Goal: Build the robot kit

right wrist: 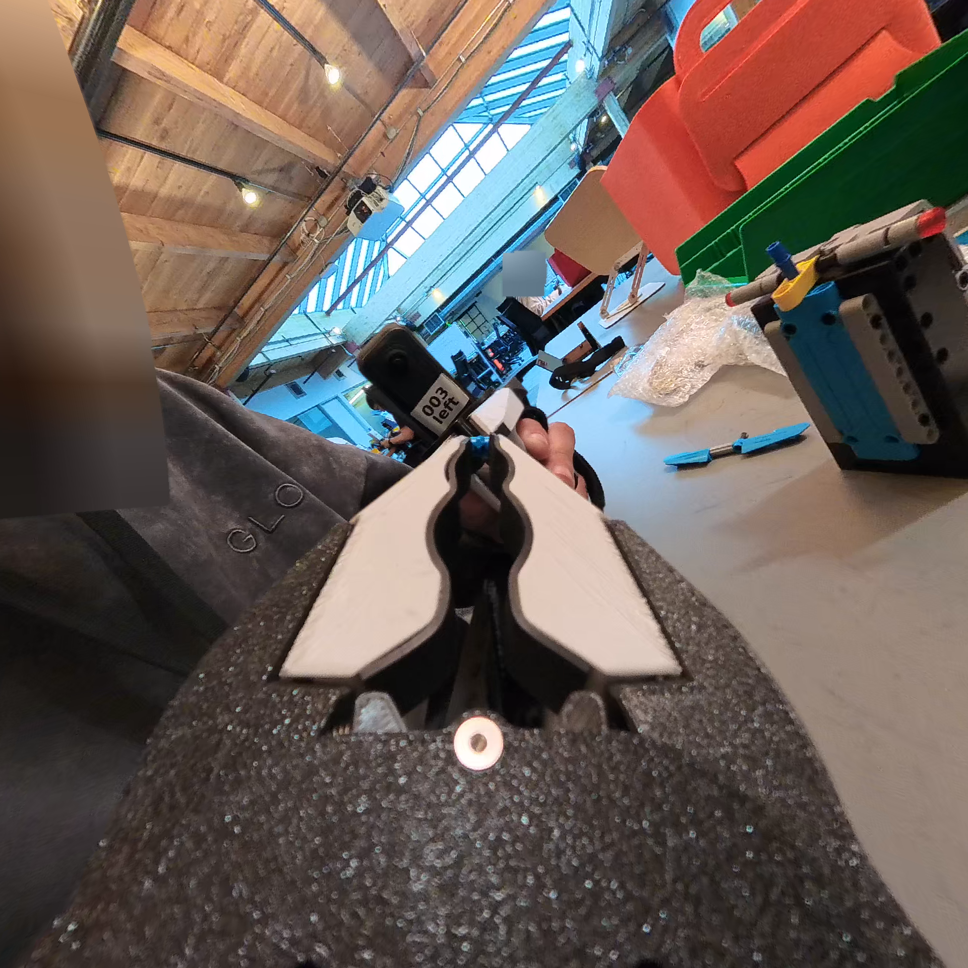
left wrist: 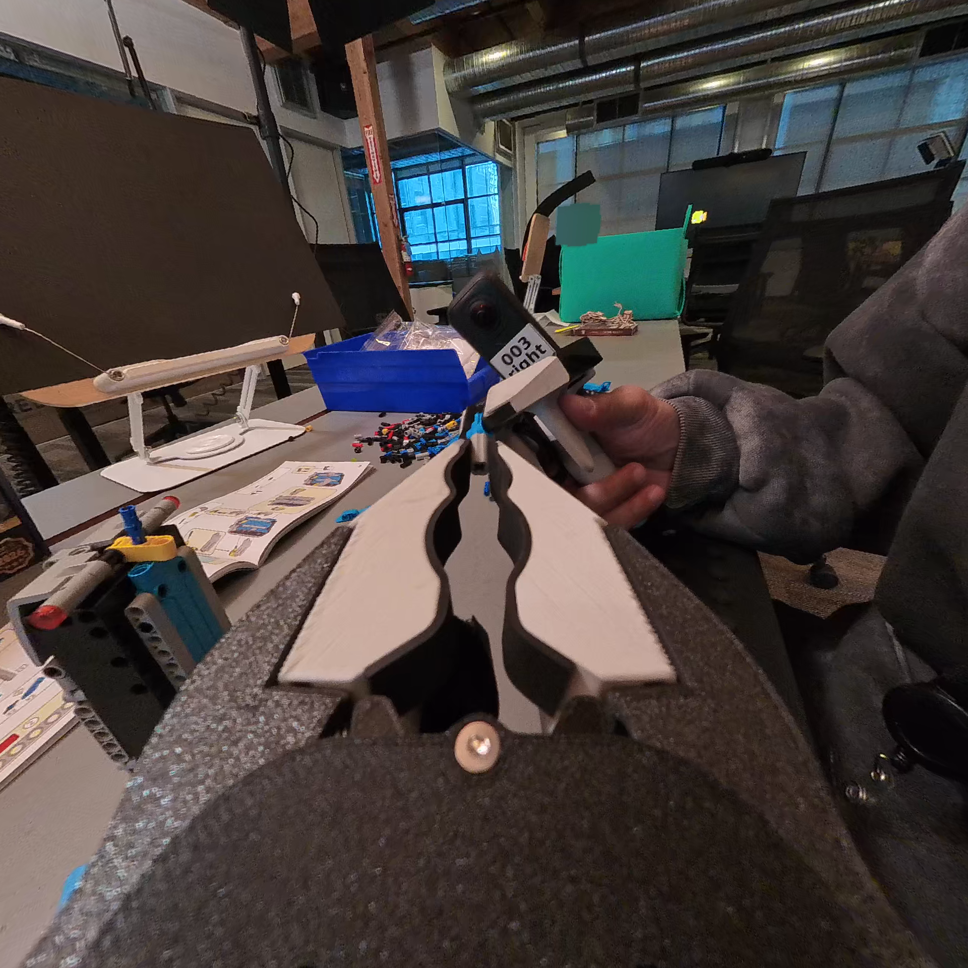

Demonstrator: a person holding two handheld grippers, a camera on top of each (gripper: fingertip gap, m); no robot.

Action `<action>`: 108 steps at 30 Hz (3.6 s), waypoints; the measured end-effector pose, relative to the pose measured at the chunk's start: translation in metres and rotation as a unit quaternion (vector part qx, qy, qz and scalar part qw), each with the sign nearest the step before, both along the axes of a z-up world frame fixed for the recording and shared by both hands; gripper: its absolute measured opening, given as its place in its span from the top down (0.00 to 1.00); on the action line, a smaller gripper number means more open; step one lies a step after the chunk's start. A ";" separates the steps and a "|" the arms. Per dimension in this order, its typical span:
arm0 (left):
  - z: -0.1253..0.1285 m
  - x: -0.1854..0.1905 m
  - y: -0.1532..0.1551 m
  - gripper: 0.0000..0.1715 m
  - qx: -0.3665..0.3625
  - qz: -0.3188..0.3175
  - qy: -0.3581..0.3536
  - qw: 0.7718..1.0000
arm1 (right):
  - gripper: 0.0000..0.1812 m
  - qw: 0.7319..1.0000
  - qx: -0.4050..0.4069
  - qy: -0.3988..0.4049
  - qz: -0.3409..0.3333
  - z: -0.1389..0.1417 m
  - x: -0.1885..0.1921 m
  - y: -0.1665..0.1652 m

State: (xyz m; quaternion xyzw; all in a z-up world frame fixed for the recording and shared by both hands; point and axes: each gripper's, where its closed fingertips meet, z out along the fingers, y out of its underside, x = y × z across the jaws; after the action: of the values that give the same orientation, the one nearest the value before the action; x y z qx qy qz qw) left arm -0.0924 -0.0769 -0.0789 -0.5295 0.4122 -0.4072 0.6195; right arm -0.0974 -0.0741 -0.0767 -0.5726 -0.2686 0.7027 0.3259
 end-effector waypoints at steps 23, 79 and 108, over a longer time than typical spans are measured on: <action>-0.014 -0.018 0.047 0.96 -0.096 0.083 0.000 0.992 | 0.84 0.972 0.102 -0.122 -0.176 -0.024 0.008 0.047; 0.004 -0.006 0.015 0.96 -0.458 -0.215 -0.194 0.840 | 0.90 0.794 0.479 -0.225 -0.299 -0.003 -0.016 0.011; 0.003 -0.036 0.030 0.96 -0.223 -0.069 -0.096 0.968 | 0.96 0.798 0.266 -0.530 -0.107 -0.112 0.092 0.137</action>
State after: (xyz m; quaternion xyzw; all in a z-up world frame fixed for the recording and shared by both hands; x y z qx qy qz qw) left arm -0.1282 -0.0469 -0.0762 -0.5828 0.2849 -0.5798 0.4929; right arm -0.0052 0.0629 -0.1883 -0.7716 -0.5125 0.1515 0.3451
